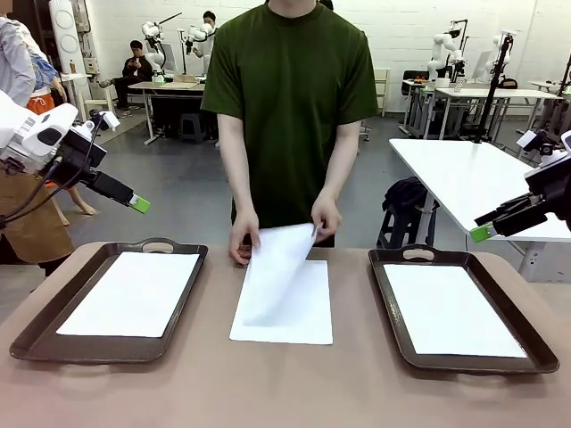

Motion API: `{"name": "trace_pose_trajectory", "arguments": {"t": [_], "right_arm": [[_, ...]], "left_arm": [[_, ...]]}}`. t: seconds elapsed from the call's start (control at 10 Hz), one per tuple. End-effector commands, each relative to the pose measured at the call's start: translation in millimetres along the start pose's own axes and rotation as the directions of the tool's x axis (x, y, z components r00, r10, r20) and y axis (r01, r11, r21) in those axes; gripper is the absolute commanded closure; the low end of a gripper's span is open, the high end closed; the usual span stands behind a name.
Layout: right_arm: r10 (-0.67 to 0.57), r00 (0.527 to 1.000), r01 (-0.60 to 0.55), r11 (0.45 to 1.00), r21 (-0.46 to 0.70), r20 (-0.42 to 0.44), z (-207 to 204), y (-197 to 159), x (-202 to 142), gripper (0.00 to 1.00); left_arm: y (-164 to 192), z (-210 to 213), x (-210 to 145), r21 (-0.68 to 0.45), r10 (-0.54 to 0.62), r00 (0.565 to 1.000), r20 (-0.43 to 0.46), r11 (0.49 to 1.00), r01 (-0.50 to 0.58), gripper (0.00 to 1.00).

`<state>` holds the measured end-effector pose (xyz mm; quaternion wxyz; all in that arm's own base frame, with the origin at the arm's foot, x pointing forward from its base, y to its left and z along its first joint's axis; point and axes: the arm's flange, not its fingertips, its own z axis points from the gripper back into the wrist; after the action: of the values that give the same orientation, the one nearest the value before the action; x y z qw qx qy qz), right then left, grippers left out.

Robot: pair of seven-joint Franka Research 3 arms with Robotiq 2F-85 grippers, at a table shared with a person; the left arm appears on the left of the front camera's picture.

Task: Sort the A4 documents.
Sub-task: Receive the A4 Paper.

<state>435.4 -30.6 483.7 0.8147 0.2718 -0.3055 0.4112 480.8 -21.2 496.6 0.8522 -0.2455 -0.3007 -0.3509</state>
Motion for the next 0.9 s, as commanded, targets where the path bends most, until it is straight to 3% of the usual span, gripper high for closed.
{"name": "trace_pose_trajectory", "arguments": {"t": [0.0, 0.8], "right_arm": [[0.005, 1.0, -0.005, 1.0, -0.01, -0.001, -1.5, -0.1, -0.6, 0.0], [0.005, 1.0, -0.005, 1.0, -0.01, -0.001, -1.5, -0.1, -0.6, 0.0]], "left_arm": [[0.1, -0.4, 0.1, 0.011, -0.002, 1.0, 0.001, 1.0, 0.002, 0.0], [0.1, -0.4, 0.1, 0.011, -0.002, 1.0, 0.001, 1.0, 0.002, 0.0]]}}
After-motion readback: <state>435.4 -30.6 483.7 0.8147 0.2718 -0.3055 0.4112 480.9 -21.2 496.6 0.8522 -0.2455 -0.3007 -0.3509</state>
